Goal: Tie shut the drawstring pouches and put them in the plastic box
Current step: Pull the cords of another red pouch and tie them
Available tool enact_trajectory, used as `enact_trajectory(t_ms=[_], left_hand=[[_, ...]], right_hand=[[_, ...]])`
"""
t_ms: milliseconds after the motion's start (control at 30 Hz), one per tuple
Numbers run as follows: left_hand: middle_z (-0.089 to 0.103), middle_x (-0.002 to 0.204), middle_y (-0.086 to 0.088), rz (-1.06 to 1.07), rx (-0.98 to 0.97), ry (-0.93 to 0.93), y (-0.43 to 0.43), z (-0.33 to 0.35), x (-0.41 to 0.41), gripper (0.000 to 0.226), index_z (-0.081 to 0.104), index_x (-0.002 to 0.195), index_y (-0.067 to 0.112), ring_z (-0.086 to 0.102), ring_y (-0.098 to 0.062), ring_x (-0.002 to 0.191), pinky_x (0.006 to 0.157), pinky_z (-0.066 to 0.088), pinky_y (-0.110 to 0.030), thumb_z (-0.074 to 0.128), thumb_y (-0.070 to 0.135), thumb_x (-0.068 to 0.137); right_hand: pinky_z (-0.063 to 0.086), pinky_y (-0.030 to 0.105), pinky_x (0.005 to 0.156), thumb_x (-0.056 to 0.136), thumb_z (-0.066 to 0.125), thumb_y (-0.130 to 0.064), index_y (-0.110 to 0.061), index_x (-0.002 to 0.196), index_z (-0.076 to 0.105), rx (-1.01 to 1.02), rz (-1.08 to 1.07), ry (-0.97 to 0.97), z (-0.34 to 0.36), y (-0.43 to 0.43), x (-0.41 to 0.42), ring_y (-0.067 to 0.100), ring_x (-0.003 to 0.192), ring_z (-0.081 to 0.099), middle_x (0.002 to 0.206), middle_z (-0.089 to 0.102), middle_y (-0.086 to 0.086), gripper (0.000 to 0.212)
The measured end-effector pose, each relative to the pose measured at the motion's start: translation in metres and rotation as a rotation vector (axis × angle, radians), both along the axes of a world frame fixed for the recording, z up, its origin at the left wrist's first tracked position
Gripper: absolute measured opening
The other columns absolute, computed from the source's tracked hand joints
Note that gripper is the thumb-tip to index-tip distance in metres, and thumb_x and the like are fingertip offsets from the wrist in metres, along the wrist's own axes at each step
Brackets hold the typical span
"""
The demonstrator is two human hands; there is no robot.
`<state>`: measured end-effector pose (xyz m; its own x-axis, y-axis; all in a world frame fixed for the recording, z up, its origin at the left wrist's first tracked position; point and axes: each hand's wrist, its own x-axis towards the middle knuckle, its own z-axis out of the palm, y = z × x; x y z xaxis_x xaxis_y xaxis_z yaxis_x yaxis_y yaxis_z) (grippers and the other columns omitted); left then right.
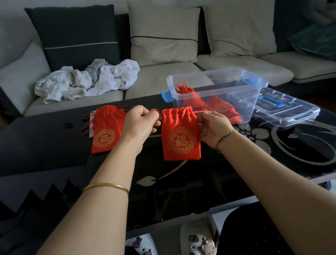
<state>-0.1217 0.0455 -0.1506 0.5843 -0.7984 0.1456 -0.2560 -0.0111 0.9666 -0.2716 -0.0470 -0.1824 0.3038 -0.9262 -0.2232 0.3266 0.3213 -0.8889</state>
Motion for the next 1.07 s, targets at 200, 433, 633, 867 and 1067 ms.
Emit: enact_trajectory(t_ms=[200,433,633,867,1067], left_hand=[[0.058,0.07,-0.002,0.06,0.005,-0.036,-0.0017,-0.0006,0.0004,0.018,0.045,0.072,0.013,0.059,-0.015,0.069,0.059,0.05,-0.024,0.056,0.005,0.084],[0.063,0.08,-0.004,-0.015,-0.003,0.107,0.0017,0.0007,0.0061,0.015,0.062,0.094,0.01,0.063,-0.01,0.066,0.056,0.049,-0.018,0.062,-0.001,0.084],[0.061,0.074,-0.003,-0.085,0.033,0.224,0.0064,0.0018,0.0065,0.008,0.064,0.079,0.012,0.058,-0.009,0.066,0.058,0.048,-0.019,0.065,0.007,0.086],[0.062,0.073,0.0,-0.144,0.036,0.43,0.0076,0.0067,0.003,0.007,0.06,0.083,0.012,0.057,-0.006,0.058,0.053,0.046,-0.018,0.061,0.012,0.09],[0.064,0.081,-0.003,-0.131,0.052,0.311,0.0079,0.0043,0.0061,0.017,0.064,0.094,0.012,0.061,-0.009,0.067,0.057,0.049,-0.018,0.049,0.002,0.095]], right_hand=[[0.035,0.025,0.056,0.096,0.037,-0.009,-0.016,0.071,0.044,-0.01,-0.019,-0.008,0.0022,0.0012,-0.0001,0.013,0.055,0.043,0.063,0.049,0.0,0.027],[0.036,0.024,0.056,0.097,0.037,-0.012,-0.017,0.074,0.046,-0.007,-0.033,0.014,0.0004,-0.0004,-0.0003,0.012,0.054,0.044,0.064,0.051,-0.001,0.025],[0.035,0.025,0.057,0.096,0.037,-0.01,-0.016,0.072,0.045,-0.016,-0.041,0.029,0.001,0.0003,-0.0006,0.013,0.056,0.044,0.066,0.05,0.0,0.026],[0.036,0.025,0.056,0.097,0.038,-0.011,-0.016,0.073,0.045,-0.018,-0.042,0.02,0.0037,0.0032,-0.0008,0.013,0.056,0.044,0.066,0.049,0.001,0.026],[0.036,0.025,0.055,0.097,0.038,-0.011,-0.016,0.071,0.045,-0.016,-0.039,0.013,0.0047,0.0044,-0.0003,0.013,0.056,0.044,0.066,0.049,0.001,0.027]])
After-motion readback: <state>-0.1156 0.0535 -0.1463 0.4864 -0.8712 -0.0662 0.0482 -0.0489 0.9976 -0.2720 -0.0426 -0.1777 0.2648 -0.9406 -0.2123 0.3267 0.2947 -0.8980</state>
